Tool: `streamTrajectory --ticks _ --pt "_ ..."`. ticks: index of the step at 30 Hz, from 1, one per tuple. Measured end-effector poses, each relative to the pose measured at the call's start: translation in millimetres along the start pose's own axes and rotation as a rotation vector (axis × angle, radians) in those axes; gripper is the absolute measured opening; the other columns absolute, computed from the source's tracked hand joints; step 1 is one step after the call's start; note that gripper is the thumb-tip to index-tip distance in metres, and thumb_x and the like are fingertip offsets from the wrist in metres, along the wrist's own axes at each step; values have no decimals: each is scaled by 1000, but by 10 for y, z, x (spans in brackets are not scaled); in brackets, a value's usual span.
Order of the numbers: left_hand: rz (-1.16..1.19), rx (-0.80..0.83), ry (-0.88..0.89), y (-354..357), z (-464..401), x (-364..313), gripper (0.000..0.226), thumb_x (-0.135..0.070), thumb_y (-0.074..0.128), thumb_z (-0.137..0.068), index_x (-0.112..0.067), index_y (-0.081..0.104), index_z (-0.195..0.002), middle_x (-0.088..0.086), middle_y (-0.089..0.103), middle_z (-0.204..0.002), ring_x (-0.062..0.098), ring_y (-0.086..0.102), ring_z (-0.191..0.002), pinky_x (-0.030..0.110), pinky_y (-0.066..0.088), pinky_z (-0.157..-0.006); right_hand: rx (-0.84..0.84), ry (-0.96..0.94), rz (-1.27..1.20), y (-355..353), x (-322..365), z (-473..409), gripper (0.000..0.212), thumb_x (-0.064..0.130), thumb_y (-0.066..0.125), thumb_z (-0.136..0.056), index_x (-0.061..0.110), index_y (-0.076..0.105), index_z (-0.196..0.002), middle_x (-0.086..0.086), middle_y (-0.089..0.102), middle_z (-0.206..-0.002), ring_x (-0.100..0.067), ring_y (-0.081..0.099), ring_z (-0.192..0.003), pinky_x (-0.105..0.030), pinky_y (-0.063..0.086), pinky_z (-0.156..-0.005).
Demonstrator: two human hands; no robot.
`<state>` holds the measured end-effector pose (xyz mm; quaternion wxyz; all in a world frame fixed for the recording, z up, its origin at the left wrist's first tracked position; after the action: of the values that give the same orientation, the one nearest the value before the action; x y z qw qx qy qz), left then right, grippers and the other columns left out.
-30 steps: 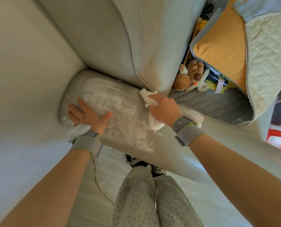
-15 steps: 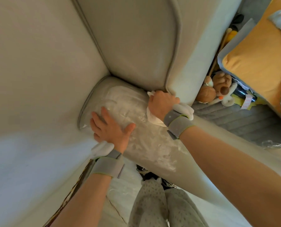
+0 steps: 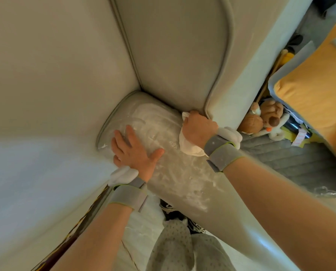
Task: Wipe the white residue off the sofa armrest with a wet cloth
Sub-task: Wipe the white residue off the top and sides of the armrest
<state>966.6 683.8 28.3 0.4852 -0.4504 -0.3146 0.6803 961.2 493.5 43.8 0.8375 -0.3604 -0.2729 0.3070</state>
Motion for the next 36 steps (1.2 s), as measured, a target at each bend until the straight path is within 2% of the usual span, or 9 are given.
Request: streamTrajectory --ticks 6,9,14,17,22,26,29,34,36 --pt "-13 -93 -5 -31 25 -14 117 -85 40 -54 -17 18 -147 19 17 -153 38 20 -139 54 33 -101 -22 24 89 69 313 -183 30 22 33 -95 8 49 -117 -14 61 -121 -40 53 -114 -47 33 -98" --pt "-13 -99 0 3 35 16 128 -96 11 -48 -16 23 -146 20 20 -152 39 22 -138 55 34 -99 -66 21 80 76 341 -227 33 26 31 -97 12 53 -116 -13 61 -121 -39 55 -112 -45 38 -95" --pt "-24 -13 -4 42 50 27 110 -70 60 -66 -20 9 -149 14 4 -156 33 8 -142 51 24 -107 -96 -57 -44 43 265 -133 29 25 32 -97 15 49 -119 -15 60 -123 -39 54 -113 -40 35 -94" --pt "-13 15 -1 31 9 19 112 -65 66 -67 -21 5 -149 12 0 -156 33 5 -143 52 24 -108 -69 -89 -262 -29 93 -73 33 26 30 -97 23 53 -121 -15 59 -124 -38 53 -112 -38 40 -94" --pt "-1 41 -17 16 -44 49 113 -66 66 -66 -23 3 -149 11 -2 -156 33 3 -143 52 23 -109 57 -72 -136 -7 194 -56 36 27 33 -97 11 41 -128 -18 54 -129 -38 50 -119 -41 36 -102" --pt "7 1 7 7 -9 53 113 -69 64 -64 -22 6 -149 11 1 -156 32 5 -143 52 25 -107 205 -73 52 25 381 -121 39 33 43 -93 3 45 -118 -15 57 -119 -35 56 -109 -28 39 -77" --pt "8 -22 13 28 -3 57 113 -72 62 -62 -22 10 -149 12 6 -156 33 9 -142 52 26 -105 274 -69 40 41 493 -245 22 26 46 -93 6 53 -100 -12 56 -102 -31 56 -93 -25 37 -70" --pt "9 -107 26 -1 11 78 114 -94 21 -50 -22 21 -139 20 32 -147 41 34 -132 54 40 -90 196 -3 -66 127 507 -423 19 17 47 -91 8 50 -75 -11 53 -96 -29 54 -93 -26 35 -71" --pt "7 -90 28 28 2 77 111 -92 23 -51 -25 18 -138 19 30 -149 40 32 -133 54 39 -91 133 -34 -95 155 412 -468 21 19 44 -91 10 48 -72 -11 55 -93 -29 55 -90 -27 40 -74"
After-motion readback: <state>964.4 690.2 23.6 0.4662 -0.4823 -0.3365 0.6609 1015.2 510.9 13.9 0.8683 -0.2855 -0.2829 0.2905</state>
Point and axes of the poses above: each hand's wrist, its own z-axis away from the middle knuckle, its own y-axis out of the palm, x = y × z, the point moved 7 cm from there along -z, towards the middle knuckle
